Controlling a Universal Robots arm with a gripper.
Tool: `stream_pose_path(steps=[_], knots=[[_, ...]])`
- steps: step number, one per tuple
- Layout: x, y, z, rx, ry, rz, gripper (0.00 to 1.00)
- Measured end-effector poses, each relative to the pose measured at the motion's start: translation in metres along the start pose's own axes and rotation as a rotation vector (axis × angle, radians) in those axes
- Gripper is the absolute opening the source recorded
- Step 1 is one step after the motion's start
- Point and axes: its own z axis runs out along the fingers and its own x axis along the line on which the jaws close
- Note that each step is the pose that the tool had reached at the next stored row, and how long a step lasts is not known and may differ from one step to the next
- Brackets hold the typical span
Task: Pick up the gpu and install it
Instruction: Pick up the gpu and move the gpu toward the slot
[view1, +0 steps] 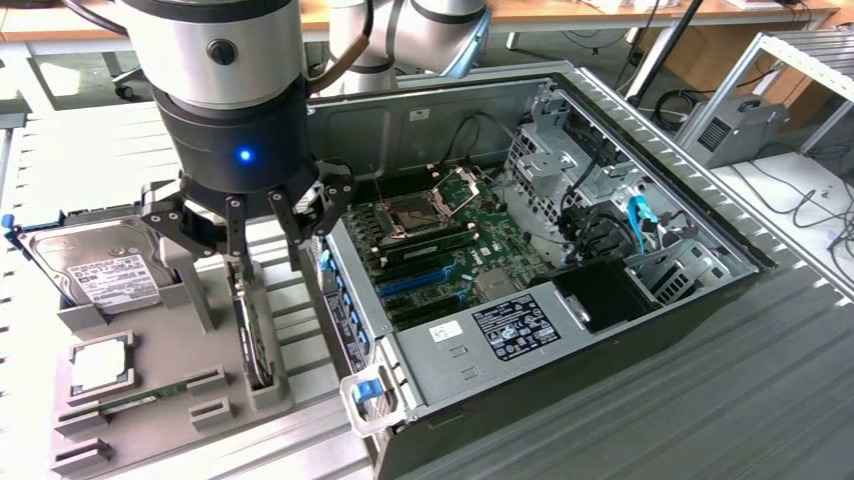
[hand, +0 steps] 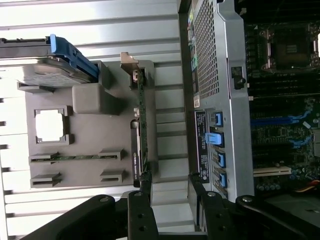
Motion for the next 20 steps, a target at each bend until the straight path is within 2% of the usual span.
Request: stream_pose_path(steps=[20], knots=[[0.0001, -0.0003, 0.0055, 0.0, 0.0, 0.0, 0.42]])
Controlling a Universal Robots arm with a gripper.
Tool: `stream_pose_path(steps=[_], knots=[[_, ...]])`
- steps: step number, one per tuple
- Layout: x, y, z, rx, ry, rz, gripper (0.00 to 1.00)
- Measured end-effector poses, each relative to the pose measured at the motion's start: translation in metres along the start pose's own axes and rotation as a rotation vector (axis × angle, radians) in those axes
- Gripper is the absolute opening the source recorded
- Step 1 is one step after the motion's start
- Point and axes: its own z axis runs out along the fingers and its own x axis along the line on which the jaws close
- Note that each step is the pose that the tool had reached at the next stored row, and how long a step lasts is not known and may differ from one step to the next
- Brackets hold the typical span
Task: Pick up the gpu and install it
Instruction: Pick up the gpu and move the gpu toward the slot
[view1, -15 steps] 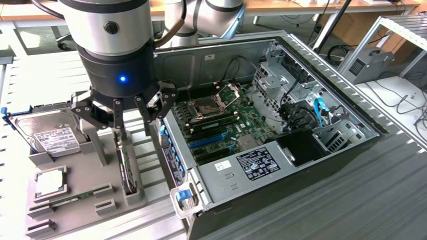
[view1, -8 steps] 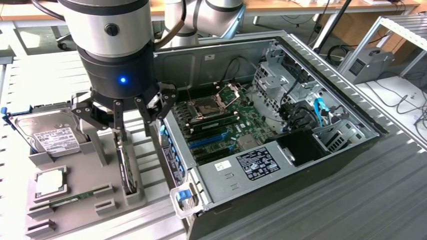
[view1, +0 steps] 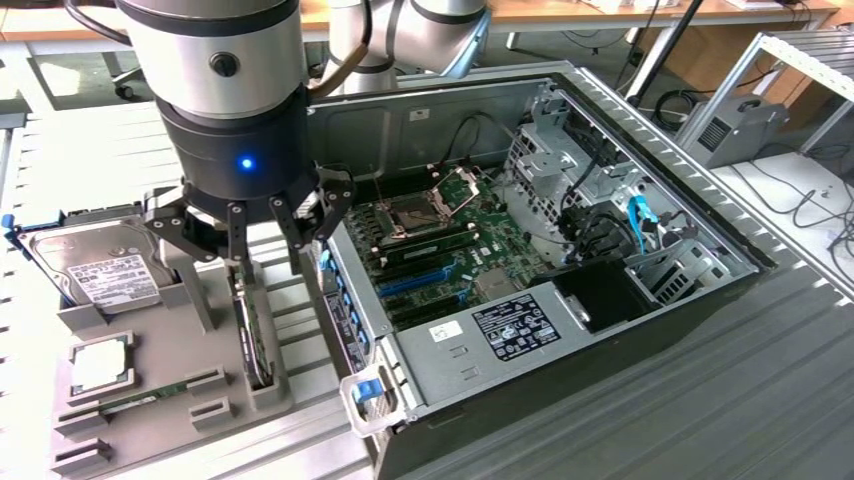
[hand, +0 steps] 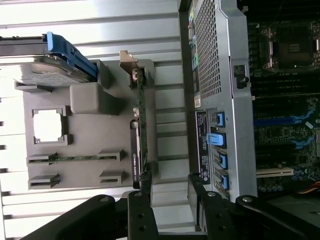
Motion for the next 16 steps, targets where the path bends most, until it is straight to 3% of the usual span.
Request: stream_pose_path(steps=[16], knots=[[0.0001, -0.0002, 0.0047, 0.0001, 0.0, 0.0, 0.42]])
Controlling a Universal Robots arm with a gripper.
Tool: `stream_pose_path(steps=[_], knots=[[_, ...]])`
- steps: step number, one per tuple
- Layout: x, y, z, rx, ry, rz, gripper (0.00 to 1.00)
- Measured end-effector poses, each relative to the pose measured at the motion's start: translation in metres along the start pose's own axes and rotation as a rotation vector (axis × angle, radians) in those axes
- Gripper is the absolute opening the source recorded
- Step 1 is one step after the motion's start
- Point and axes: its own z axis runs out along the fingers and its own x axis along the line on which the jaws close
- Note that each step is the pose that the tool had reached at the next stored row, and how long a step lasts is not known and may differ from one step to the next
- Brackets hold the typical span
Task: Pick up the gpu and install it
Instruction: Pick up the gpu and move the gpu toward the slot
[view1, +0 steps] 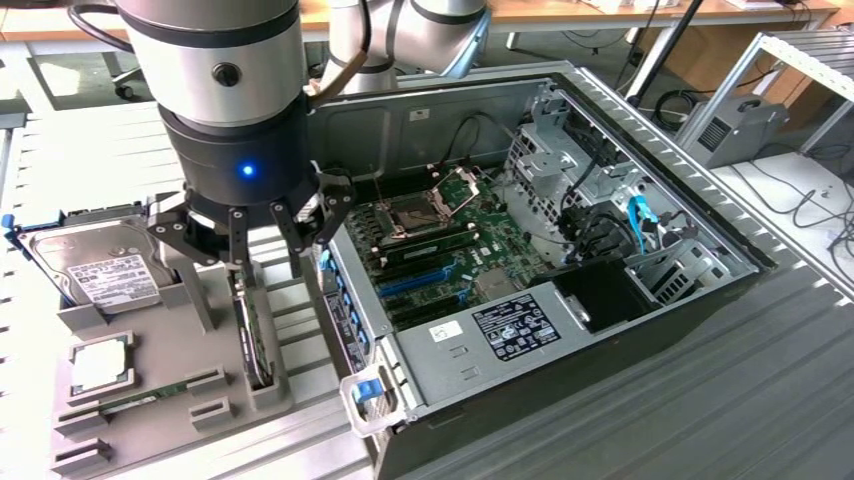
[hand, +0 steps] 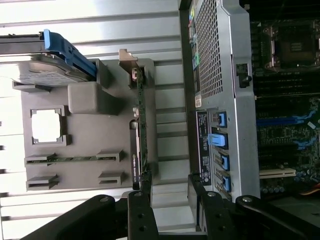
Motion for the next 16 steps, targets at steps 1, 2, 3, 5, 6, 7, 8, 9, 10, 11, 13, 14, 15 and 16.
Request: stream_pose_path(steps=[1, 2, 3, 5, 6, 7, 8, 9, 10, 11, 13, 14, 15, 16], knots=[[0.0, 0.0, 0.0003, 0.0, 0.0, 0.0, 0.42], [0.0, 0.0, 0.0006, 0.0, 0.0, 0.0, 0.42], [0.0, 0.0, 0.0009, -0.0001, -0.0001, 0.0, 0.42], [0.0, -0.0001, 0.0016, 0.0, 0.0, 0.0, 0.42], [0.0001, -0.0001, 0.0019, 0.0, 0.0, 0.0, 0.42], [0.0001, -0.0001, 0.0022, 0.0, 0.0, 0.0, 0.42], [0.0001, -0.0001, 0.0025, -0.0001, 0.0, 0.0, 0.42], [0.0001, -0.0001, 0.0027, 0.0, 0.0, 0.0, 0.42], [0.0001, -0.0001, 0.003, 0.0, 0.0, 0.0, 0.42], [0.0001, -0.0002, 0.0033, 0.0, 0.0, 0.0, 0.42], [0.0001, -0.0002, 0.0039, -0.0001, 0.0, 0.0, 0.42], [0.0001, -0.0002, 0.0042, -0.0001, -0.0001, 0.0, 0.42], [0.0001, -0.0002, 0.0044, -0.0001, 0.0, 0.0, 0.42], [0.0001, -0.0002, 0.0047, 0.0, 0.0, 0.0, 0.42]])
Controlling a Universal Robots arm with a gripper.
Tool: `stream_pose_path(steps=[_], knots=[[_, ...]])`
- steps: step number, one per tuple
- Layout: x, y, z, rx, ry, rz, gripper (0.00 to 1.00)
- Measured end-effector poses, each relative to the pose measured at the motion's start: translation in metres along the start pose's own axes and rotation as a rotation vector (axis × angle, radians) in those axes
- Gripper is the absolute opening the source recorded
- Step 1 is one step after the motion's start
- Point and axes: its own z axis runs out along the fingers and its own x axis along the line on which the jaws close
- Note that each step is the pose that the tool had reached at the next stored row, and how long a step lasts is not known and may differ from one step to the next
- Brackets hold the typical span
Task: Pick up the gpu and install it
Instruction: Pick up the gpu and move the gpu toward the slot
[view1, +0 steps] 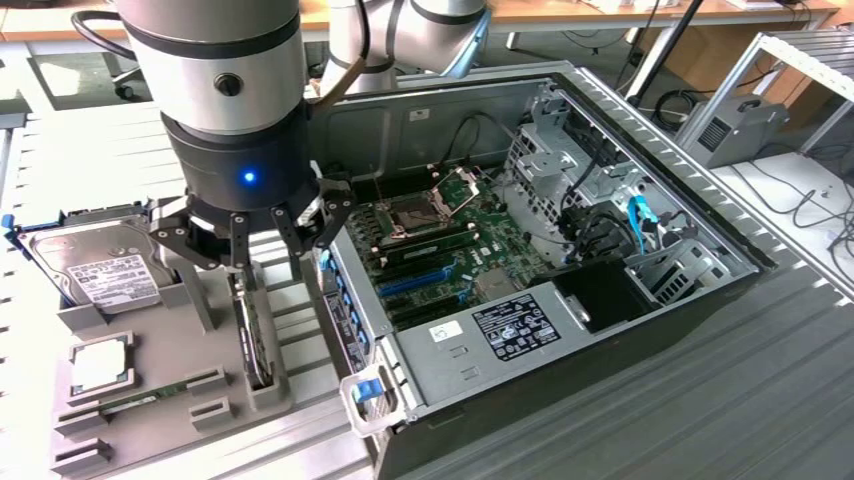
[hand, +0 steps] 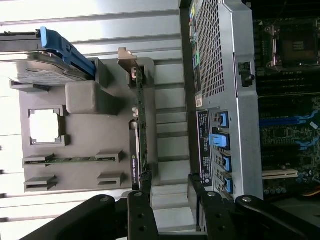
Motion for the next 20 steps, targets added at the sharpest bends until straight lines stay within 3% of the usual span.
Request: stream_pose_path(steps=[20], knots=[[0.0001, -0.0003, 0.0056, 0.0001, 0.0, 0.0, 0.42]])
